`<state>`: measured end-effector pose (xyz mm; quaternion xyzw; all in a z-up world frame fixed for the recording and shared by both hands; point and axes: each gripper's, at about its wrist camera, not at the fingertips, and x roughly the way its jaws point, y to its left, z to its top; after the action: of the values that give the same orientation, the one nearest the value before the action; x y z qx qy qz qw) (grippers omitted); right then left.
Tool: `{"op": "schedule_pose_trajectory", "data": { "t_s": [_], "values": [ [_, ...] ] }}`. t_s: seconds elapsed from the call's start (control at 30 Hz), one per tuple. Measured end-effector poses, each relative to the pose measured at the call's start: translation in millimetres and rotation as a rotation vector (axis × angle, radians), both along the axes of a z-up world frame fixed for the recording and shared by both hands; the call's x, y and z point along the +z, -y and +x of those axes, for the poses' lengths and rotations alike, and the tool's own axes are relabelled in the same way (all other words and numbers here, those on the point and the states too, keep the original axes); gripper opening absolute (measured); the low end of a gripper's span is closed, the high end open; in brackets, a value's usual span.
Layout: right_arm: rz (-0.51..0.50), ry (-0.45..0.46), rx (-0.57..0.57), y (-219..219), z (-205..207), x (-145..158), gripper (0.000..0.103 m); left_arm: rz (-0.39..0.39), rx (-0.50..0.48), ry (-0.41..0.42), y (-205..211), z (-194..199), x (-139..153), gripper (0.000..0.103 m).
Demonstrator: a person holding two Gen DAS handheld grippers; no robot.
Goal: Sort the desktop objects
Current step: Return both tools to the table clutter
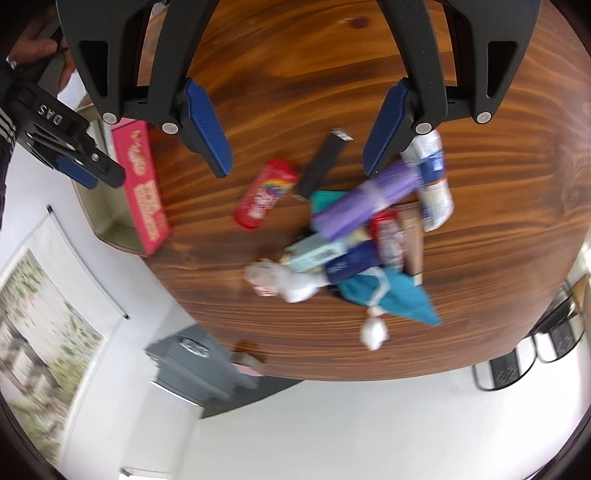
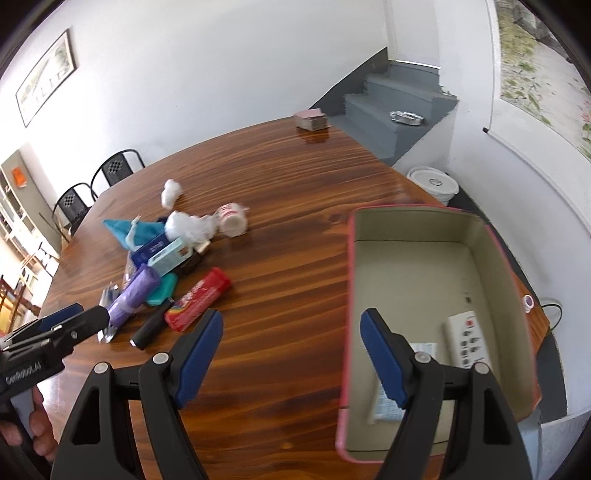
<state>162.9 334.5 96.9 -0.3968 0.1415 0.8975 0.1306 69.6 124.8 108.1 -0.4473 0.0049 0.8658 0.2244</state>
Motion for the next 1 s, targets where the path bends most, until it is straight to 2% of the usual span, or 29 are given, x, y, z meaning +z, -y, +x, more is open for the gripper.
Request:
{"op": "schedule_pose_trajectory", "data": {
  "t_s": [0.47,0.63,1.0],
  "values": [
    [0.013,0.067,0.036,50.4,-19.4,-10.3,0.081,-0.04,0.169,0.078,87.1,-42.4,-34.1,0.077],
    [0.019,0.082,0.027,60.7,-21.5,-12.5,0.081,-0.039,0.158,0.121,92.7,-54.5,-50.3,0.077],
    [0.044,0.108,0.007,74.4,-19.8,-14.5,0.081,-0.063,0.117,0.129,88.9,-80.0,-71.7,0.077]
  ]
}}
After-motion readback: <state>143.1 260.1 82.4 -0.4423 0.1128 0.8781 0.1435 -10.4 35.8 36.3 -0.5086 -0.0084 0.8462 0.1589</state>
